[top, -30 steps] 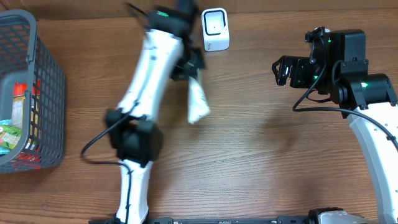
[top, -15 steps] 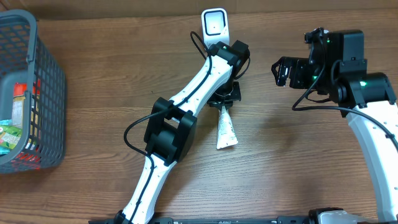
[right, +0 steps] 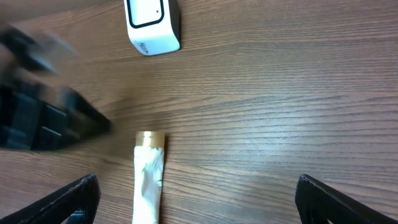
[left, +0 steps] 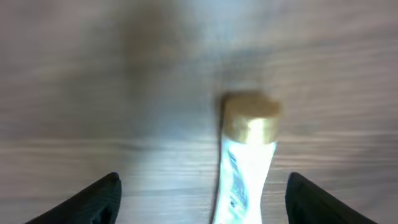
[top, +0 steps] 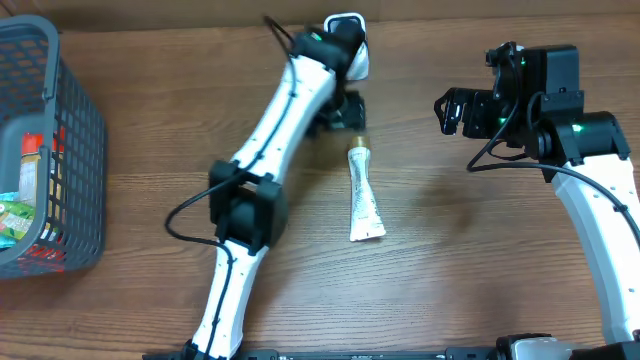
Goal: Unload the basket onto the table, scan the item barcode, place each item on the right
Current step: 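Carry the tube to the table center and release it, then reach the left gripper into the basket and grasp the red-topped package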
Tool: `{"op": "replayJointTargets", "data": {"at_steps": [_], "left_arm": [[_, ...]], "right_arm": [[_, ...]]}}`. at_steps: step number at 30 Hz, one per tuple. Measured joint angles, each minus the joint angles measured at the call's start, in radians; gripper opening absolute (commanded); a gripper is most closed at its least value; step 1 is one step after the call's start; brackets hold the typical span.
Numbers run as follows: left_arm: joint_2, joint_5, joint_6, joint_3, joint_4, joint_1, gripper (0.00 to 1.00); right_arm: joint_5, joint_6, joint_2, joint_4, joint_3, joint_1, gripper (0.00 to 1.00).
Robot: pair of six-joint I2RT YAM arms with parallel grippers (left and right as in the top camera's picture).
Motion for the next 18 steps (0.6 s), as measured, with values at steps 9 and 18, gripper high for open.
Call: {"op": "replayJointTargets", "data": {"at_steps": [9,18], "left_arm": [[-0.257,-0.014,0.16,0.349,-0.046,0.235,0.89],[-0.478,-0.144,0.198,0.407,-0.089,0.603,0.83]], "right_arm": [[0.0,0.0,0.0,-0.015,0.0,0.0,1.0],[0.0,0.0,0.0,-0.017,0.0,0.0,1.0]]}}
